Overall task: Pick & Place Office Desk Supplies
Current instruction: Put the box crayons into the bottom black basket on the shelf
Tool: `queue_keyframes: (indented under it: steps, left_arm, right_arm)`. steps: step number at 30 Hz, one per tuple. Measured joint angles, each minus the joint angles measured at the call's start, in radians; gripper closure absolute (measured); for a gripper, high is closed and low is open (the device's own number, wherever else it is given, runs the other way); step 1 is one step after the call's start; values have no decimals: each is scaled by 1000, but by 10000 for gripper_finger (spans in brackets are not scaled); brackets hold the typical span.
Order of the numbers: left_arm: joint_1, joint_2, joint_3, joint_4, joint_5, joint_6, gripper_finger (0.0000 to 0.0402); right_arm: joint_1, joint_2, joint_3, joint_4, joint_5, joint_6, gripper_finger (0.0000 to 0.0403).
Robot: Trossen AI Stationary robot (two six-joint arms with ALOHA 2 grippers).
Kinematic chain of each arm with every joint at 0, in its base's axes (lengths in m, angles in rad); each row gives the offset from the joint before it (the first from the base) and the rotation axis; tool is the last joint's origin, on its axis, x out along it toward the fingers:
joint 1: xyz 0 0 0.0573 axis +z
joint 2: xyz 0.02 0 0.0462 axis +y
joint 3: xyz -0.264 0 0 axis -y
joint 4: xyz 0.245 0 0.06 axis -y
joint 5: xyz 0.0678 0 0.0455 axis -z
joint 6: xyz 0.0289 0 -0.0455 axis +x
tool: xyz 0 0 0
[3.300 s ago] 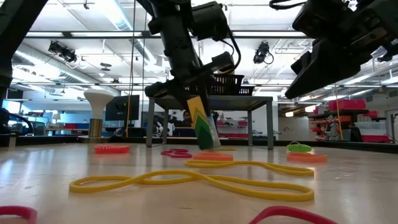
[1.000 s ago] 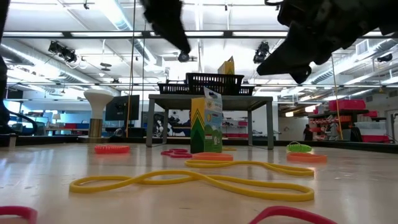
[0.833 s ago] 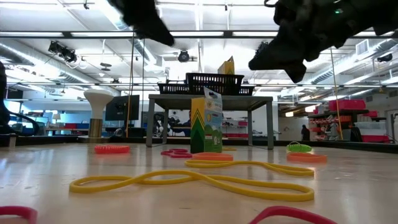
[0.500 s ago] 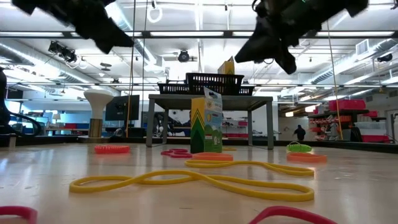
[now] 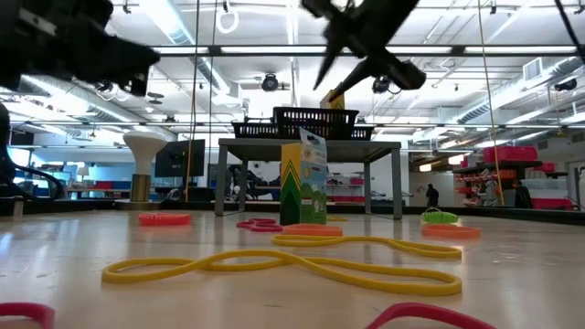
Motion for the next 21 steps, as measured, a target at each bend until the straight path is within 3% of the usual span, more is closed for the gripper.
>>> queue_keyframes:
  steps: [6, 11, 15, 21]
  left_arm:
    - [1, -3, -44, -17, -21, -7, 354]
    - [1, 2, -44, -21, -21, -8, 354]
    - [0, 2, -44, -22, -21, -12, 354]
    - [0, 2, -44, -25, -21, -13, 354]
  right_arm:
    - [-28, 122, 95, -17, -91, 215, 162]
    - [-41, 149, 100, -36, -154, 331, 81]
    - [-45, 148, 96, -49, -136, 371, 53]
    - [-79, 216, 95, -10, -169, 381, 51]
